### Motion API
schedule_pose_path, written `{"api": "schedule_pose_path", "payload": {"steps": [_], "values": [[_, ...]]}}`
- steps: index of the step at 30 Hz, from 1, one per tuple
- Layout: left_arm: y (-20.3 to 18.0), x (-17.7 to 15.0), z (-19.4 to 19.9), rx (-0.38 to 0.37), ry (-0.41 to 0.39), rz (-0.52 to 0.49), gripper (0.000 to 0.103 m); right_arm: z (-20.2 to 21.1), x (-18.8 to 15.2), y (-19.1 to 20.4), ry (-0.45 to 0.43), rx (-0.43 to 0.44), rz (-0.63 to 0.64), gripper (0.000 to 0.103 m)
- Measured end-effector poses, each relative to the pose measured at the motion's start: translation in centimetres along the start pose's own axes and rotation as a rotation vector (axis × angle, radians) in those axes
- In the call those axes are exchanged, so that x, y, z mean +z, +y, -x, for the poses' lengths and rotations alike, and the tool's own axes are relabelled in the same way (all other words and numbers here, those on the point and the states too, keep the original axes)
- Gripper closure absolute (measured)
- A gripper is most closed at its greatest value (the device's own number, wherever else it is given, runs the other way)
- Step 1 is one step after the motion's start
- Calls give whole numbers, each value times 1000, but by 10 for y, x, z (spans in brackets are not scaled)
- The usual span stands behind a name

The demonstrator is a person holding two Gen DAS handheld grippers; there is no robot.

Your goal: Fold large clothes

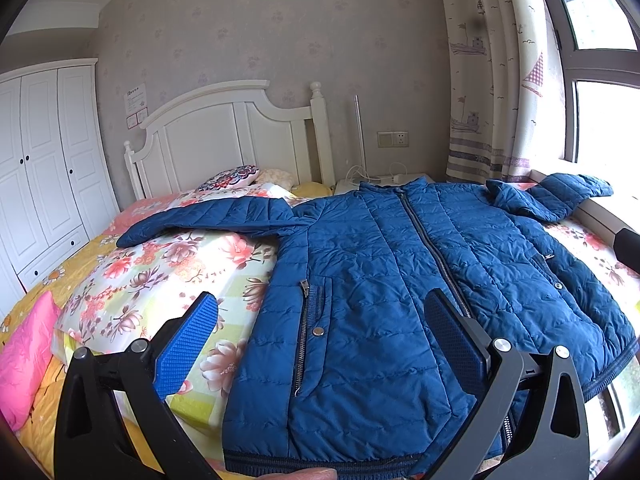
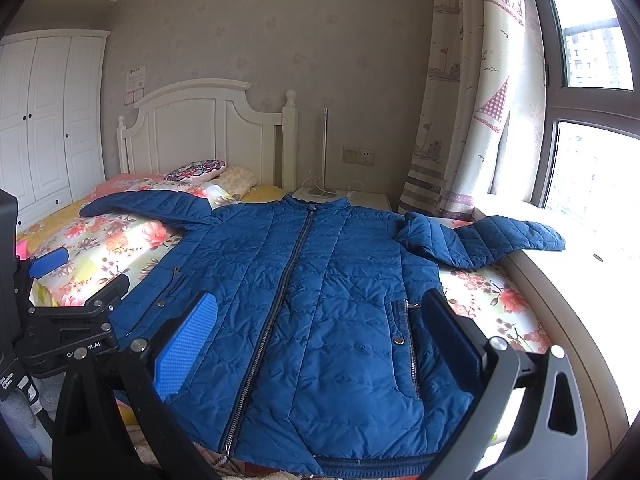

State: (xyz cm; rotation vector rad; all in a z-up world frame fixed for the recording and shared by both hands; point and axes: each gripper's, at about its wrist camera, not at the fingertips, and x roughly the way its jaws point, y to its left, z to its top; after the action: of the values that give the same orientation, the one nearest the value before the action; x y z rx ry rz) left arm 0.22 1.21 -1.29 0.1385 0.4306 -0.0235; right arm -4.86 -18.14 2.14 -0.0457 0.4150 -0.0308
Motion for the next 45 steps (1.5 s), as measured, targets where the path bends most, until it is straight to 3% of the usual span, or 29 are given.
{"api": "schedule_pose_path", "payload": {"steps": [17,29,34,37,41,45], "values": [[-7,-4,-2,0,19,-19,4,-8,-3,-5,23,-22,-9,2],[-11,-4,-24,-15,94,-22,4,-35,-16,-9,91,-19,-23,2],[-24,13,-91,-72,261,-57,4,-71,-23,-32,149,10,-60,2],[-34,27,-154,-81,377,-84,4,-105,-20,-68,193,-38,-103,2],[-52,45,-228,-34,419,-122,4,-163,-10,-145,267,-120,-255,2],[-63,55,-292,-38,465,-96,4,-220,2,-228,299,-171,-411,2]]}}
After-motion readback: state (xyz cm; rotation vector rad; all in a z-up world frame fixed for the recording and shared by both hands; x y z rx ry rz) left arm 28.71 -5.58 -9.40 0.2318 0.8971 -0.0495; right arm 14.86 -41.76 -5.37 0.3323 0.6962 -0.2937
